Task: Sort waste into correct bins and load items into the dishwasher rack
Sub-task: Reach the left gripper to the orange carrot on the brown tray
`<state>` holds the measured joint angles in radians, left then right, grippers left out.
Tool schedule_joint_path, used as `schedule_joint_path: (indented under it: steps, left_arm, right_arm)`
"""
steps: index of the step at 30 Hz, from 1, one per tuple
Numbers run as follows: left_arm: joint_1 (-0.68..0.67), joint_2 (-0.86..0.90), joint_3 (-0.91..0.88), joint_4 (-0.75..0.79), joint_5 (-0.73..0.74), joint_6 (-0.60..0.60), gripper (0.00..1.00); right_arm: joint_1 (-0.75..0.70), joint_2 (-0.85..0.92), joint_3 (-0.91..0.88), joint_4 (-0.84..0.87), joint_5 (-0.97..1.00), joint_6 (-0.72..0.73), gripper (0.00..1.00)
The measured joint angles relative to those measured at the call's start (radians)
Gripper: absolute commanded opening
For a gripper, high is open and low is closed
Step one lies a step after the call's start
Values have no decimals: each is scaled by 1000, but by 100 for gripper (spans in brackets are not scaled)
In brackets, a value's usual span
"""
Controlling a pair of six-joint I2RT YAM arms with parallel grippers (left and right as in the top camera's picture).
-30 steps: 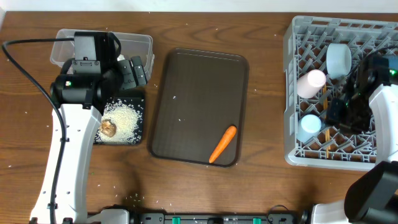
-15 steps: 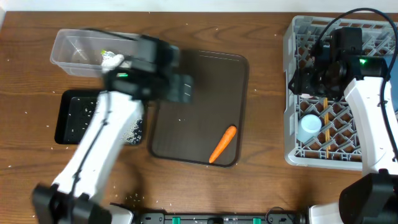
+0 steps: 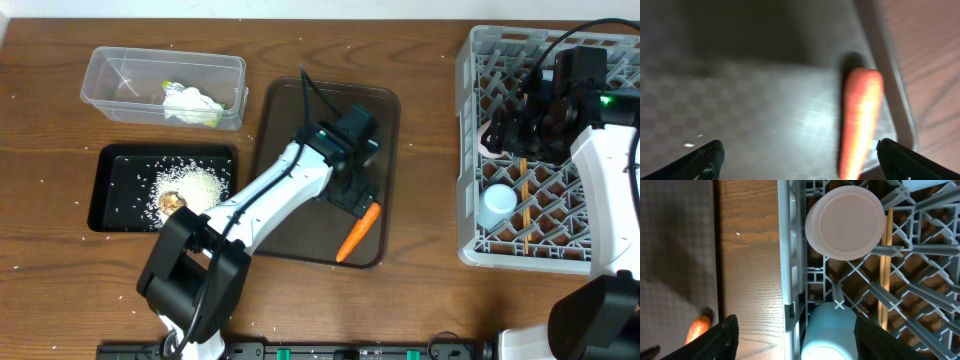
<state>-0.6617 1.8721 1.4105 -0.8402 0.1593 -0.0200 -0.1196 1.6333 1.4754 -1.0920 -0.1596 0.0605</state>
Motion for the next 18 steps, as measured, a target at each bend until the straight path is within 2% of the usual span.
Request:
schedule_joint_path:
  steps: [8,18]
  left_arm:
    - [-80,0,-1,-1,48,29,98]
    - [-80,78,-4,-2,57,34,97]
  right_arm:
    - [0,0,0,-11,-1,0,68]
    - [0,0,0,-14,-1,0,68]
